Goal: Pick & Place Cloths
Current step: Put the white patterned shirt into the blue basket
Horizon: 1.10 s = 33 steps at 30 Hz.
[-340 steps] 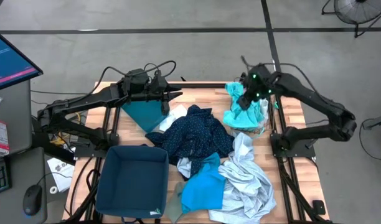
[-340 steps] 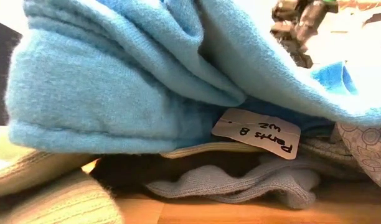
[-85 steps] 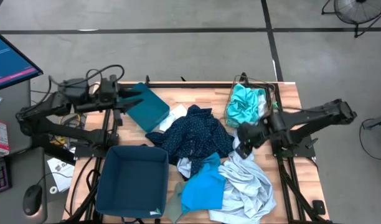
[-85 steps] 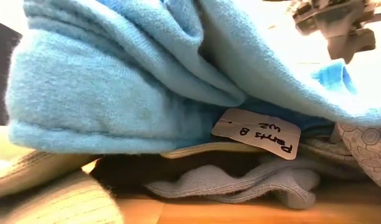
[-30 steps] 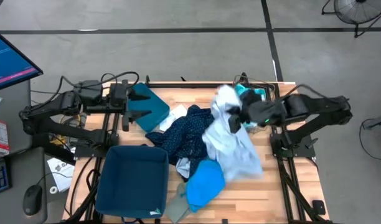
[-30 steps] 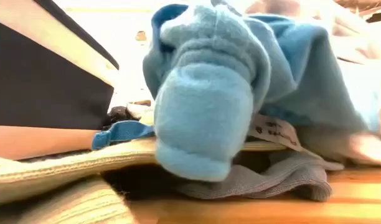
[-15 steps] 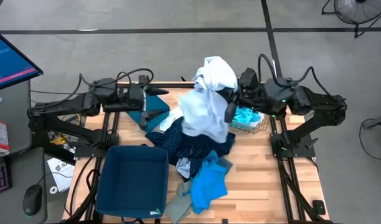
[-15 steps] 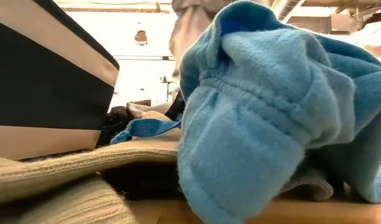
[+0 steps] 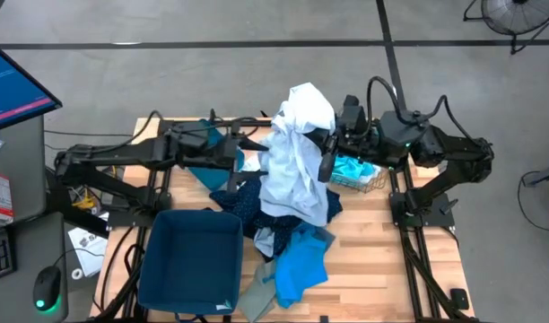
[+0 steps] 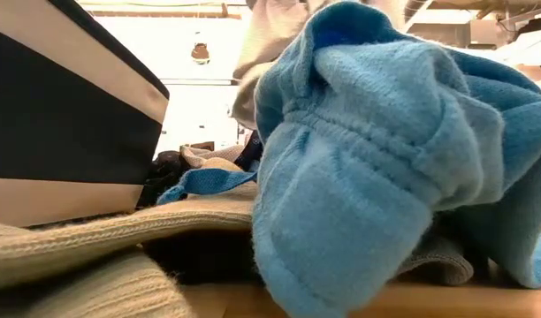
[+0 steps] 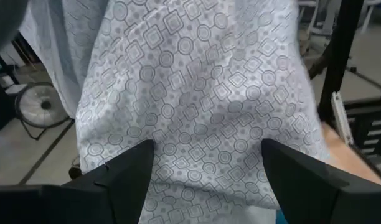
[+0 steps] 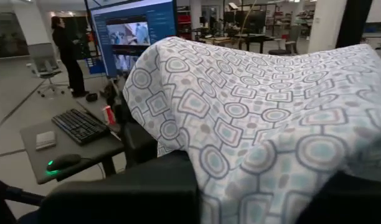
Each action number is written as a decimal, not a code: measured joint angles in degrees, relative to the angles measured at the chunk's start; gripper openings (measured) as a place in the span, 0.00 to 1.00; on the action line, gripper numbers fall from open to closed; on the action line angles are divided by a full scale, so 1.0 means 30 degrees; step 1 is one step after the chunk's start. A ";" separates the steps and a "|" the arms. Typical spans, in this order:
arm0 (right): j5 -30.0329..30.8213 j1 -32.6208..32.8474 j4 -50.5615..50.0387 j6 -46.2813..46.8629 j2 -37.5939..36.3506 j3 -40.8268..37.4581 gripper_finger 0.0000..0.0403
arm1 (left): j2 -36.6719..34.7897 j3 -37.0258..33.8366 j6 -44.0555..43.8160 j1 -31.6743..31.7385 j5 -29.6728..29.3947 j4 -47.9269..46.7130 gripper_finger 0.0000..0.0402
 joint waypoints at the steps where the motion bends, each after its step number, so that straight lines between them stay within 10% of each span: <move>1: -0.0115 0.0025 0.0010 0.0000 0.0004 0.0000 0.02 | 0.0333 0.0000 0.0105 0.0043 -0.0005 0.0348 0.71; 15: -0.2024 0.0396 0.0064 0.0364 0.1297 -0.0022 0.02 | 0.4738 0.0000 -0.1037 -0.0023 0.0383 0.6091 0.87; 33: -0.0114 0.2275 -0.2170 -0.0154 -0.2092 -0.0015 0.03 | 0.1704 0.0015 -0.1951 -0.0215 0.0759 0.7399 0.86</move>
